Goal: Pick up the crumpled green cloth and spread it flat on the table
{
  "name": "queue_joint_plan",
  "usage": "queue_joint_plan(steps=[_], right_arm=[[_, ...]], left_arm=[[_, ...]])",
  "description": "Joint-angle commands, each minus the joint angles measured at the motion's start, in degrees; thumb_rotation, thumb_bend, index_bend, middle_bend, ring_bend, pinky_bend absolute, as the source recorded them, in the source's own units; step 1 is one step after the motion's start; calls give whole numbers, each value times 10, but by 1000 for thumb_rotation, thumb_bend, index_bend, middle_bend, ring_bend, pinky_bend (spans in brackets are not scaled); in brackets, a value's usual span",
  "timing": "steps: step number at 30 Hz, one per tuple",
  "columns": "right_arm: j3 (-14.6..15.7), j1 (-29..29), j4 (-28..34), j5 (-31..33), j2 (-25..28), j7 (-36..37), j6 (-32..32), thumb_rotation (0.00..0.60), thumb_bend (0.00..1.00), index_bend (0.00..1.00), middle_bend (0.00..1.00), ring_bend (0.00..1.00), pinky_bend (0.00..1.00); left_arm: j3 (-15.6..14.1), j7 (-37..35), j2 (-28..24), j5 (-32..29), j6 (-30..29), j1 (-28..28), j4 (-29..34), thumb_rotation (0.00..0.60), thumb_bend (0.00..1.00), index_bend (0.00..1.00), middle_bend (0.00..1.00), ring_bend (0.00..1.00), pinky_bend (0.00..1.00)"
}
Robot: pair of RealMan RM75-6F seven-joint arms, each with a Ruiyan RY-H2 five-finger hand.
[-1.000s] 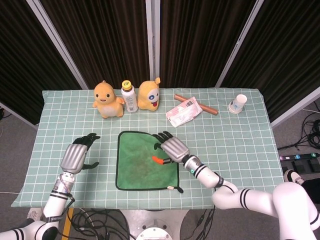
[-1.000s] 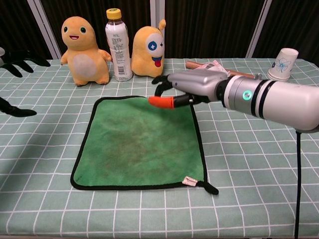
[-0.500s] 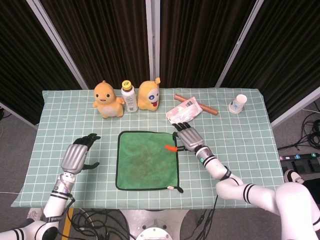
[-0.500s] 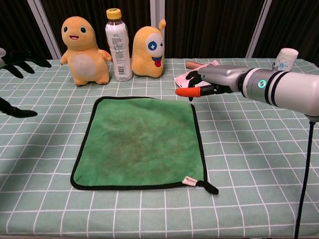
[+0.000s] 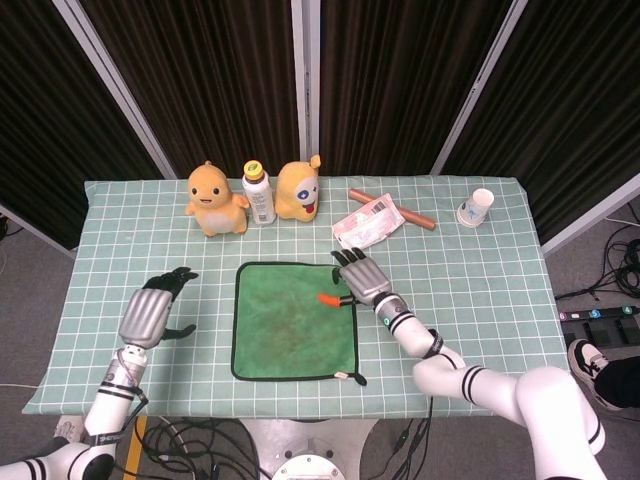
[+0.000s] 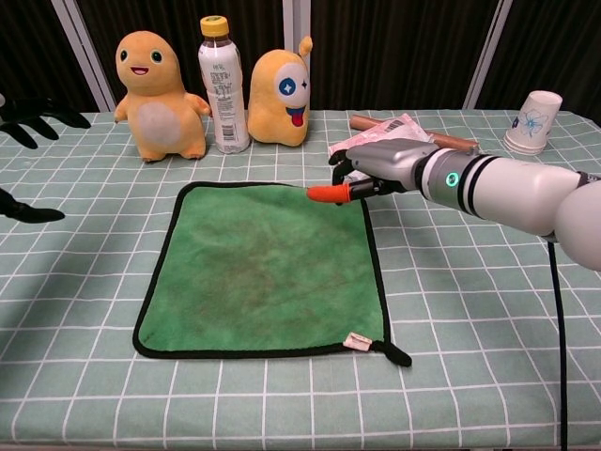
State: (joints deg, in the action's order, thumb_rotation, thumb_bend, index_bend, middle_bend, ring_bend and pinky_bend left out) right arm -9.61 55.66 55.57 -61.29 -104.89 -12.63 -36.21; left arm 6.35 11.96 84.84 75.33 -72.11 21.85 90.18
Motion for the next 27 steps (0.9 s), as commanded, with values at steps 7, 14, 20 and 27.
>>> queue_joint_plan(steps=[7, 14, 20, 27], right_arm=[[-16, 15, -55, 4, -38, -2, 10, 0, 167, 391, 36, 0, 0], [-20, -49, 82, -45, 76, 48, -88, 0, 165, 353, 40, 0, 0], [6, -130, 192, -76, 184, 53, -185, 92, 166, 201, 54, 0, 0], [43, -222, 242, -135, 268, 92, -300, 206, 166, 5, 26, 0, 0]], left_arm=[[0, -1, -3, -3, -1, -3, 0, 600, 24, 257, 268, 248, 273], [11, -8, -11, -7, -11, -6, -5, 600, 24, 257, 268, 248, 273], [25, -10, -25, -28, -24, -16, -13, 600, 34, 257, 268, 247, 272], [29, -1, -55, -45, -46, -36, -11, 600, 60, 257, 268, 247, 263]])
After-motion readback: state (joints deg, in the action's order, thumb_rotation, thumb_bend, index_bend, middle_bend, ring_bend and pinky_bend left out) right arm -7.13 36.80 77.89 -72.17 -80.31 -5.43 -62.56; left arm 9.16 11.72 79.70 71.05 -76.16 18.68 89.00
